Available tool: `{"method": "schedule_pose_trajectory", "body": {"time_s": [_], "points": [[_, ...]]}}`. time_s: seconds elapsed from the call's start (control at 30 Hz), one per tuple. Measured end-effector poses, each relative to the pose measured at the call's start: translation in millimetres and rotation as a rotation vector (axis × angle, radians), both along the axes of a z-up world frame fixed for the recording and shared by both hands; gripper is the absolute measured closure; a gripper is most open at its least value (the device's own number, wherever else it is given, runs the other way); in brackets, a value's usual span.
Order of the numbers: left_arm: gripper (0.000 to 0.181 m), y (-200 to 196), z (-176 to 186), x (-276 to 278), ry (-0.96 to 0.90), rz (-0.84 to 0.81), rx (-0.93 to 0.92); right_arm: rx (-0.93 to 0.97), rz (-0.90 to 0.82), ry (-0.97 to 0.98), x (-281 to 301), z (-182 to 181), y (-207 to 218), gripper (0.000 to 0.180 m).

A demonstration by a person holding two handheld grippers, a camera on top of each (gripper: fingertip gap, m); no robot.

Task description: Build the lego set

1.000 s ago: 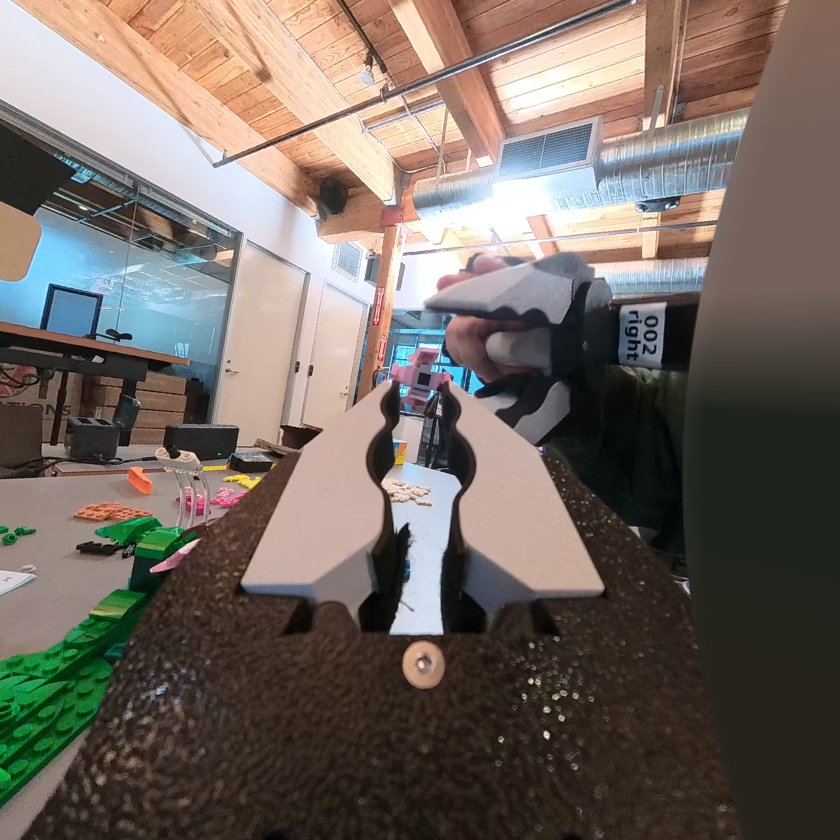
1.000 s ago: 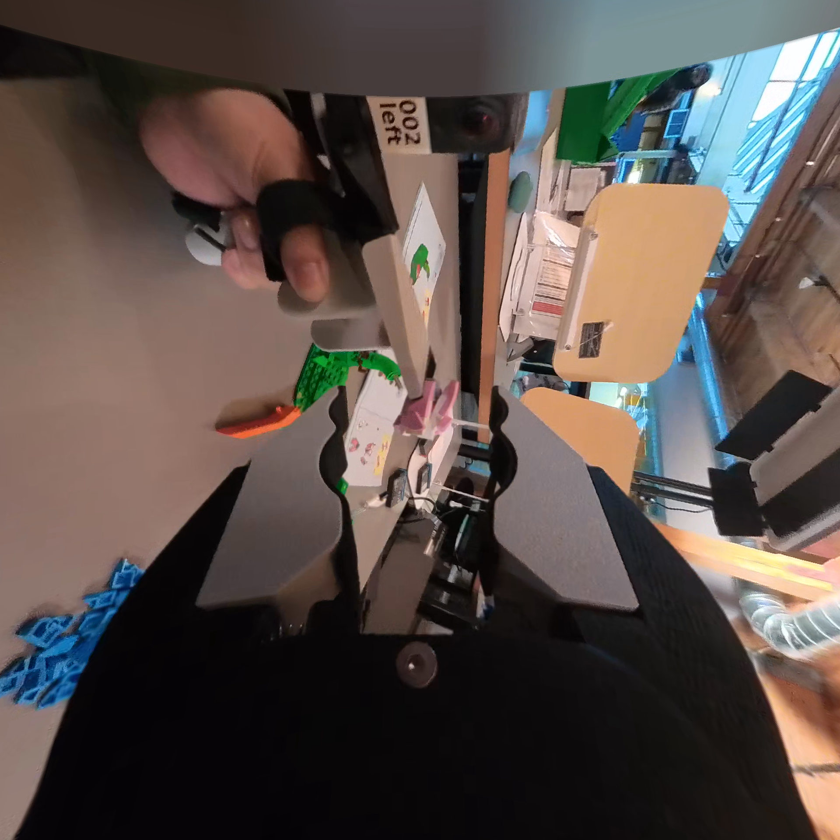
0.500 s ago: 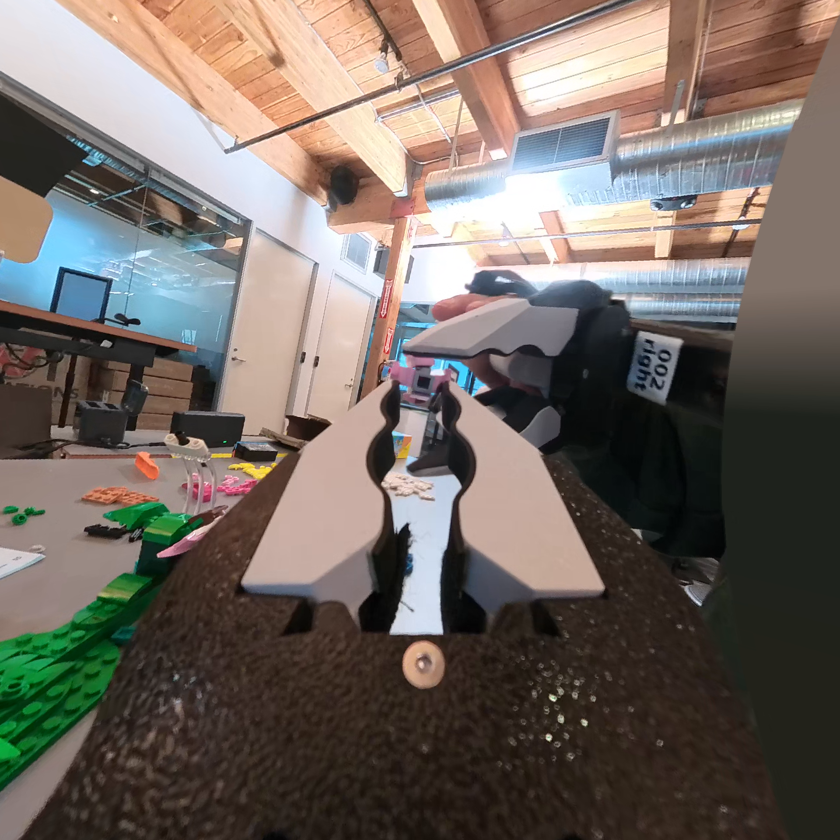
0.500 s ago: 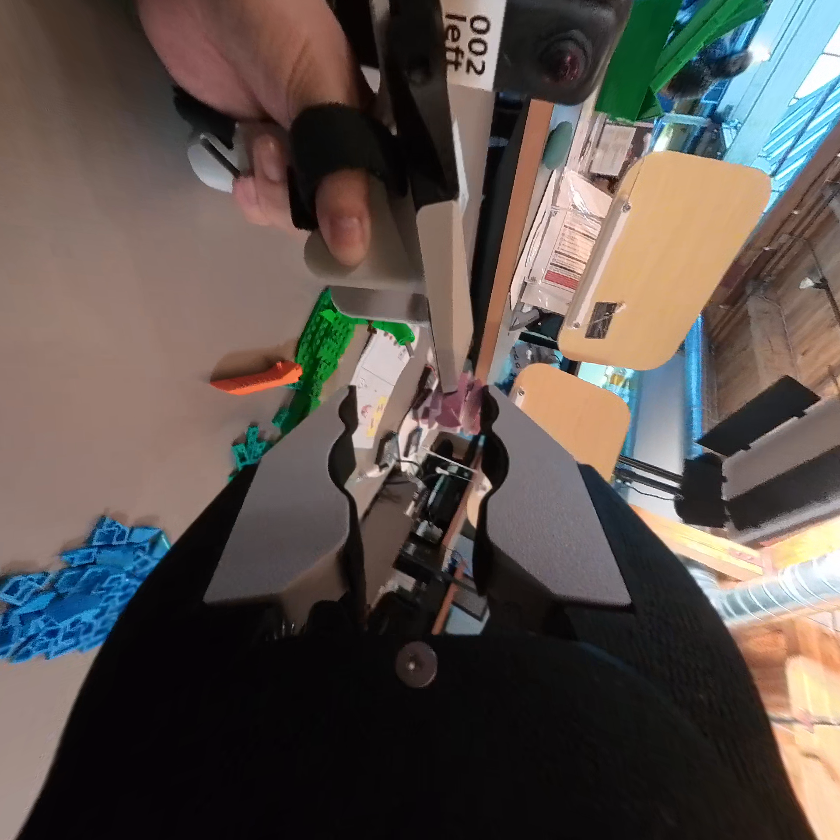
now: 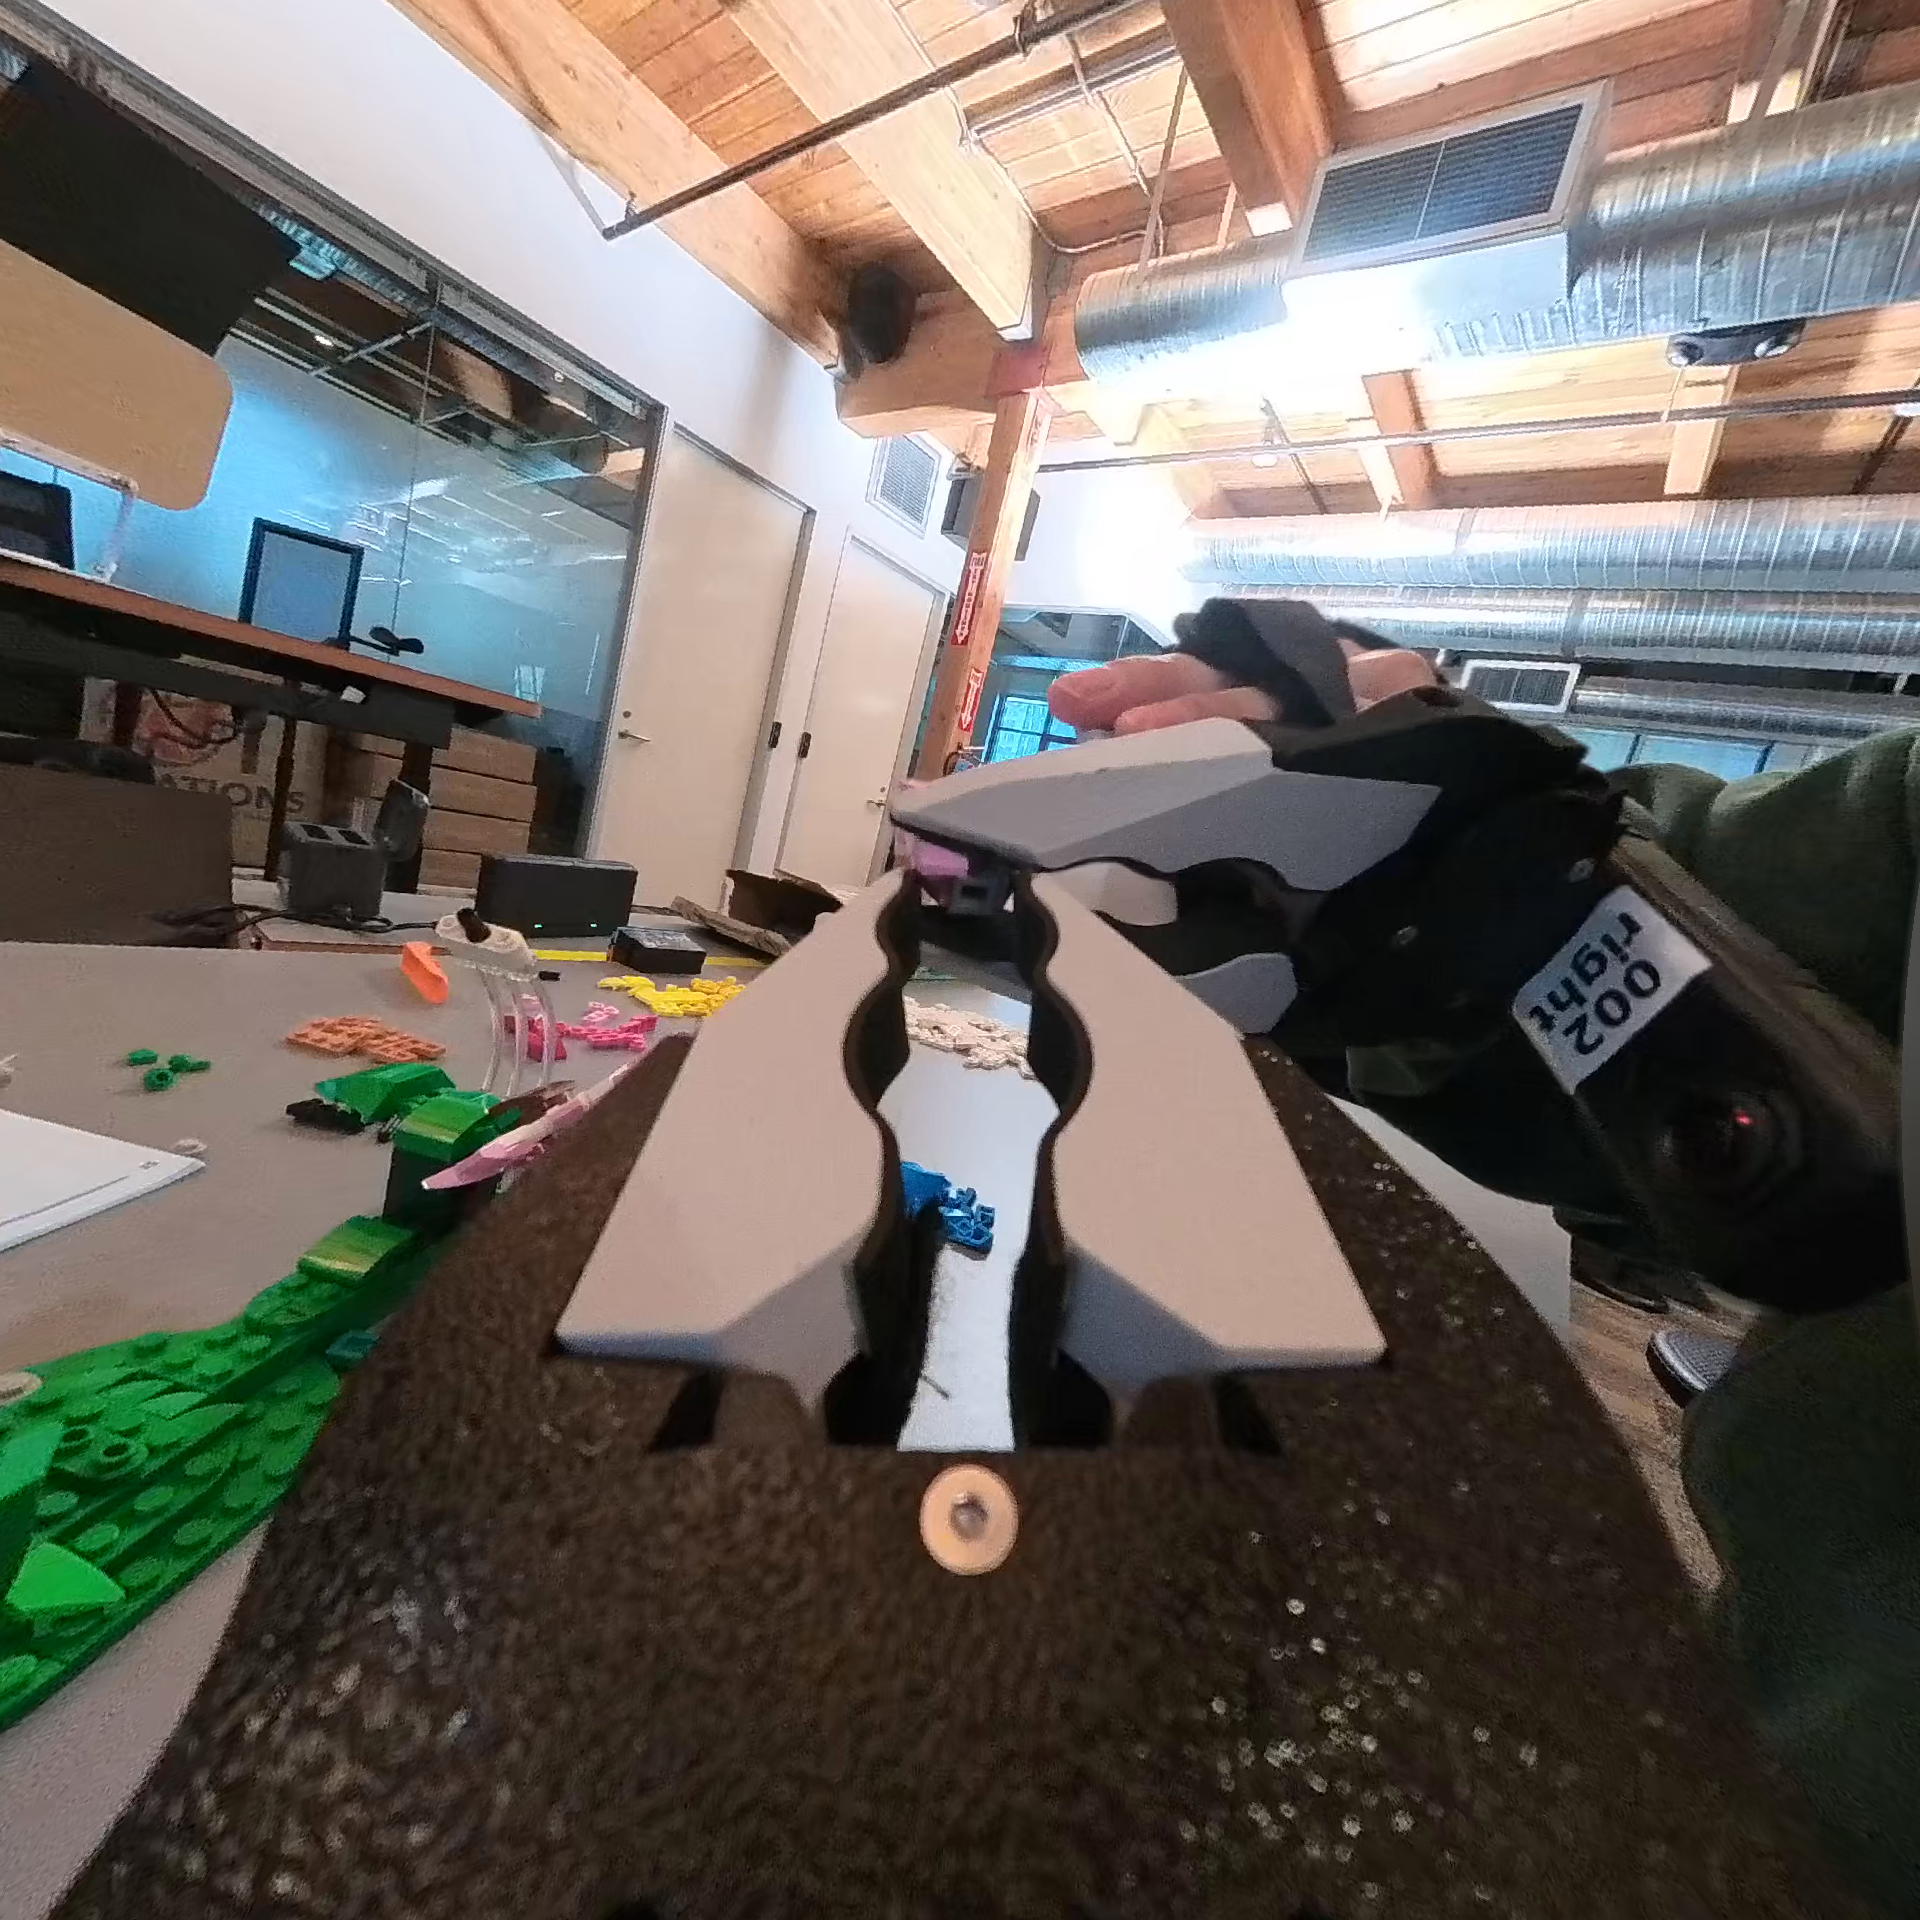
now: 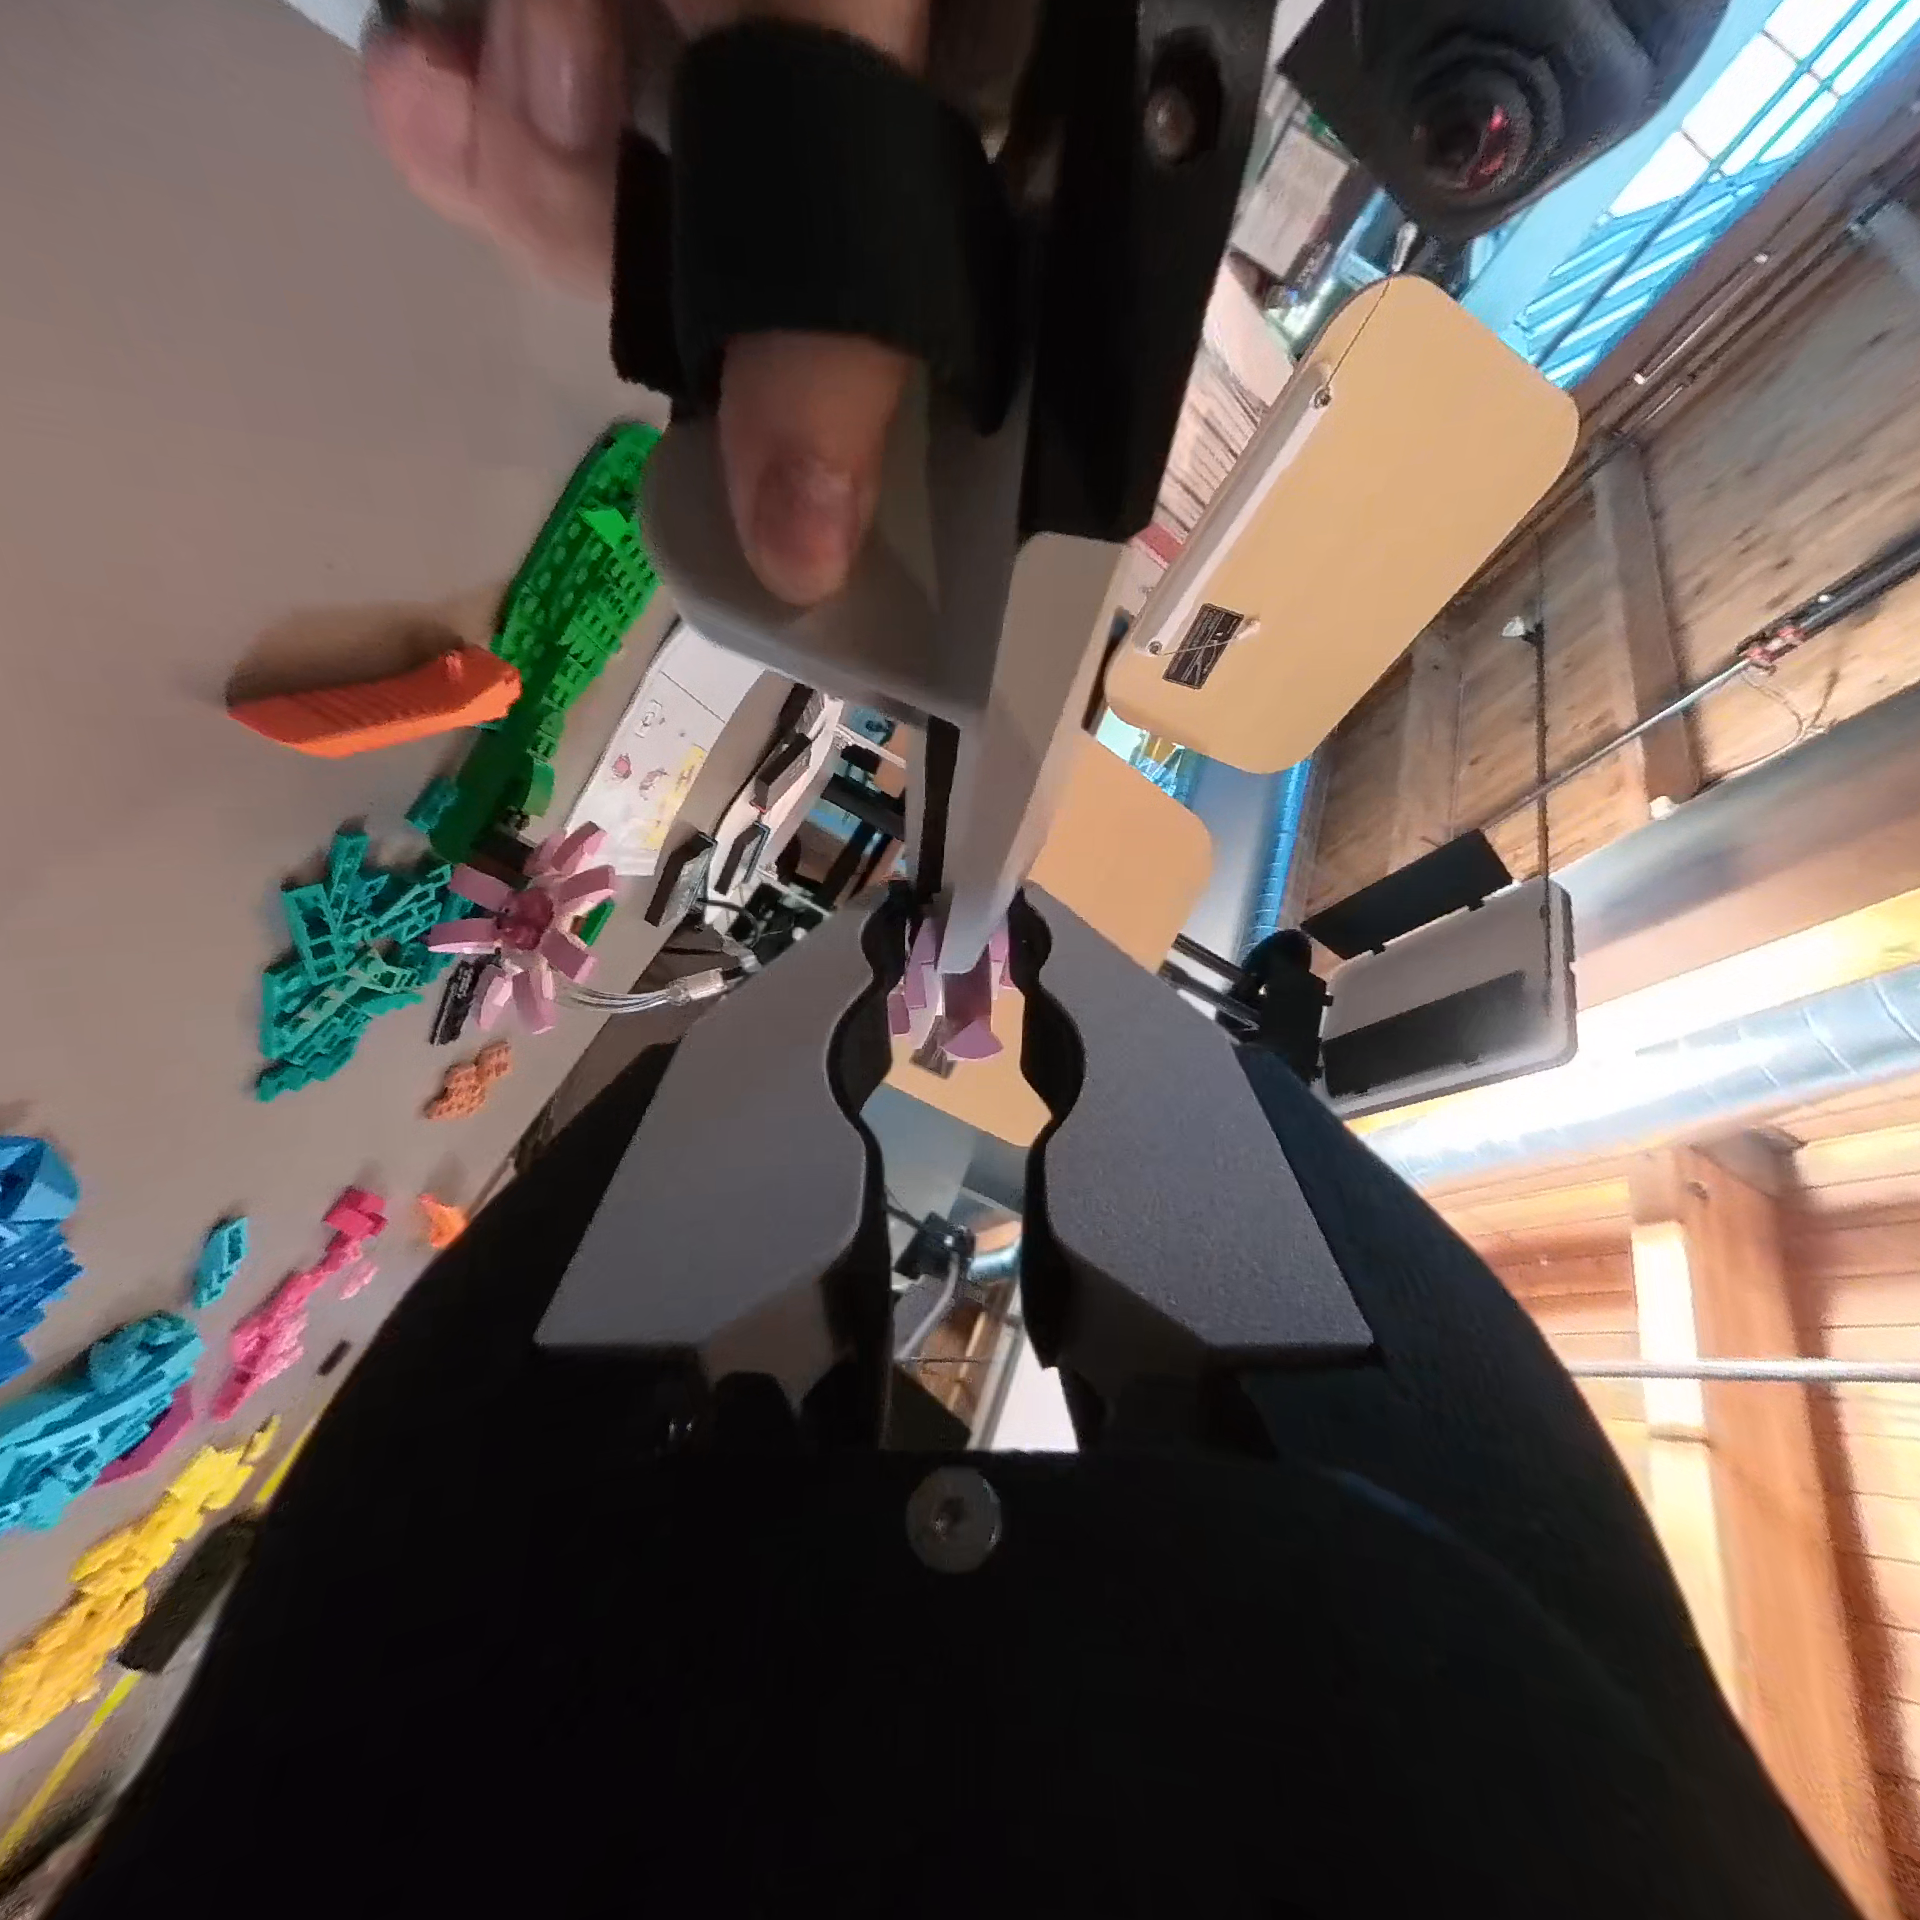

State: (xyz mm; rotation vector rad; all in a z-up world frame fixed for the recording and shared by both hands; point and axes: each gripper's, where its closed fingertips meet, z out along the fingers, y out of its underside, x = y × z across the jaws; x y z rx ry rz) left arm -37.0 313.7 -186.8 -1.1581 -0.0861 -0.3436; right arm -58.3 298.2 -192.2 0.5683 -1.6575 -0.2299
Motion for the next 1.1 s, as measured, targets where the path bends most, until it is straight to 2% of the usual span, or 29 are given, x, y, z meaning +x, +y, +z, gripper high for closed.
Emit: {"method": "schedule_pose_trajectory", "body": {"time_s": [0.67,0.93,1.1], "points": [[0.166,5.0,-4.0,1.3,0.044,0.041,-0.040,-0.099,0.014,-0.072,12.9,-0.4,7.1,0.163],[0.166,1.5,-1.7,6.7,0.155,0.094,-0.033,-0.137,0.072,-0.004,19.1,3.2,2.5,0.163],[0.166,2.2,-2.6,5.0,0.152,0.100,-0.040,-0.189,0.097,-0.009,24.9,3.6,2.3,0.162]]}}
